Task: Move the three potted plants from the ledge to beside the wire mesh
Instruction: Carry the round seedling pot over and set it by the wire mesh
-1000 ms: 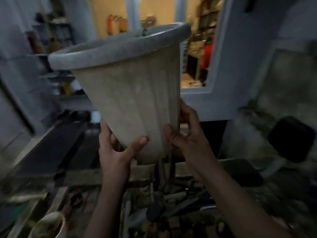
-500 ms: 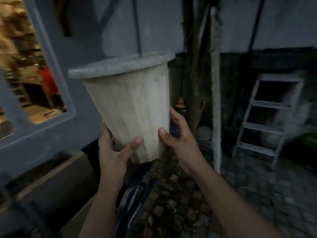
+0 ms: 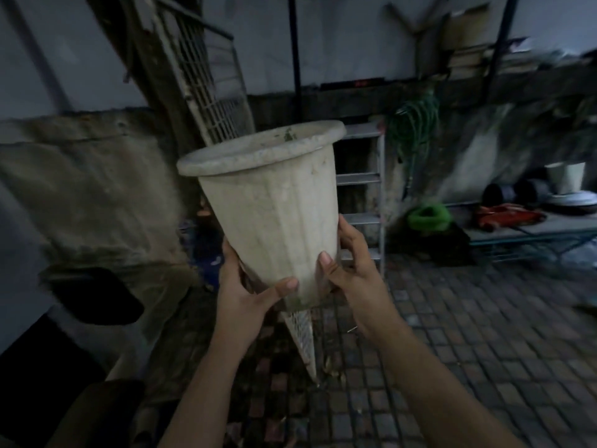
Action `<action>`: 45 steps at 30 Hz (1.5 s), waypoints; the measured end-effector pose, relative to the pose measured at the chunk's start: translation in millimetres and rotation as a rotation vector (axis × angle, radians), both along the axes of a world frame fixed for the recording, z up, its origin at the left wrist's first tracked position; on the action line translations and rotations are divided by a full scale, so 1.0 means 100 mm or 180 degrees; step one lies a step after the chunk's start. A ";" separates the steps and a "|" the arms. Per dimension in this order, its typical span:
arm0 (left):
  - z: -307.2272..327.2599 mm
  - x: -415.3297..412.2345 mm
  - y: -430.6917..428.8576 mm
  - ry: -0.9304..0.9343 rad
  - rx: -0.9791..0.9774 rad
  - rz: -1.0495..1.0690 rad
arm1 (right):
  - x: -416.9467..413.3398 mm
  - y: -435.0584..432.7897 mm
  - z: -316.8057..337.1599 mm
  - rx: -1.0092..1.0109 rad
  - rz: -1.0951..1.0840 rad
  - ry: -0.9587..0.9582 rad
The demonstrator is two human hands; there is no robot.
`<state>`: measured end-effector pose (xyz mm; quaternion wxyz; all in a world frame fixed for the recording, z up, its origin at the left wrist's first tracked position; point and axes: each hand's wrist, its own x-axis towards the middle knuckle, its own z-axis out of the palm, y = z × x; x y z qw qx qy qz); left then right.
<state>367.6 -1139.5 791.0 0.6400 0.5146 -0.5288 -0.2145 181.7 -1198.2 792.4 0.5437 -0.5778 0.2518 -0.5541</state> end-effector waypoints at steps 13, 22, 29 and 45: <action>-0.30 -0.84 -2.47 0.0552 0.0173 -0.0600 | -0.75 -2.16 -0.38 0.0332 -0.0649 0.0072; -1.06 -0.65 -4.69 0.0848 0.0181 -0.0591 | -0.63 -4.29 -0.97 0.0787 -0.0756 0.0069; -1.58 -0.77 -6.11 0.1153 0.0480 -0.0392 | -0.71 -5.78 -1.49 0.1110 -0.0664 0.0156; -5.54 -1.06 -8.59 0.1811 0.0533 0.0993 | -0.76 -8.67 -5.56 0.1232 0.0269 0.0367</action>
